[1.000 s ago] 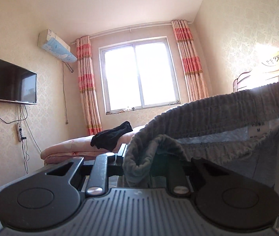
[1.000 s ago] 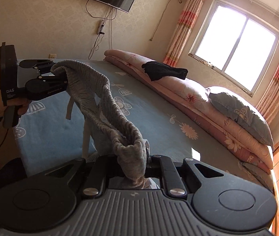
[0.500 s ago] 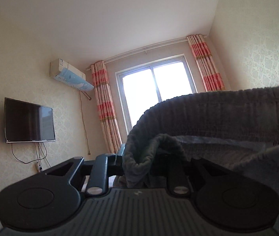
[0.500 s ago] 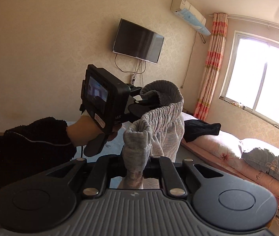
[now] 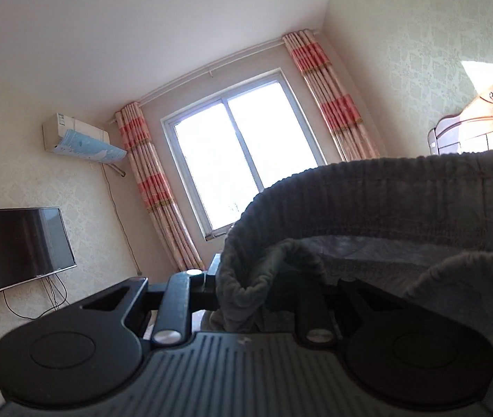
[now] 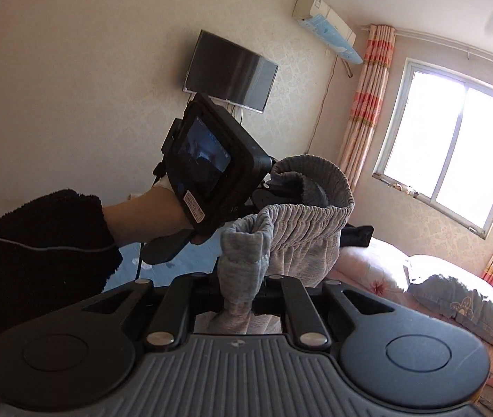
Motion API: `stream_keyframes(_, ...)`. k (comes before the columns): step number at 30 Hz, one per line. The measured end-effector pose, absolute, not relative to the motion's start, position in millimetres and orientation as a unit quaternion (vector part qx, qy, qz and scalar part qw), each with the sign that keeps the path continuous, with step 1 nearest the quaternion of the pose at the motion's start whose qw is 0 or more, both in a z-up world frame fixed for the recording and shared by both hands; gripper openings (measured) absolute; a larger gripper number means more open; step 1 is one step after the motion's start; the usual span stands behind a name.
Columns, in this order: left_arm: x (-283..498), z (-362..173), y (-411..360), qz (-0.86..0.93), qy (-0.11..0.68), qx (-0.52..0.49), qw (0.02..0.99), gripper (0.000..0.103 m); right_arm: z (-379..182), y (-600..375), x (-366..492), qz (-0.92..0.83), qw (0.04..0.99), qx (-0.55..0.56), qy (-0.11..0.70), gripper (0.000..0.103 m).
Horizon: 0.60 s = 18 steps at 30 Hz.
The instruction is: Fold clothes
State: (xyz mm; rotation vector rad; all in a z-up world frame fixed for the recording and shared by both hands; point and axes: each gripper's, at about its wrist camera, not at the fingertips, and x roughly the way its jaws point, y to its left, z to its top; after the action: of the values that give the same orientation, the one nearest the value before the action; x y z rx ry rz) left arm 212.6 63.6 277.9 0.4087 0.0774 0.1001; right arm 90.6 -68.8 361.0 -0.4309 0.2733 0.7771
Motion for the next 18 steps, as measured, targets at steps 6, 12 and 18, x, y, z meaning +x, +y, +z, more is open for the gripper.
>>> stream_keyframes(6, 250, 182, 52, -0.010, 0.145, 0.207, 0.968, 0.020, 277, -64, 117, 0.326, 0.867, -0.285, 0.245, 0.014)
stream_keyframes(12, 273, 127, 41, -0.056, 0.195, 0.239, 0.950, 0.020, 207, -70, 131, 0.342, 0.841, -0.266, 0.325, 0.014)
stream_keyframes(18, 275, 110, 26, -0.079, 0.217, 0.242, 0.942, 0.020, 164, -88, 137, 0.352, 0.837, -0.199, 0.368, 0.014)
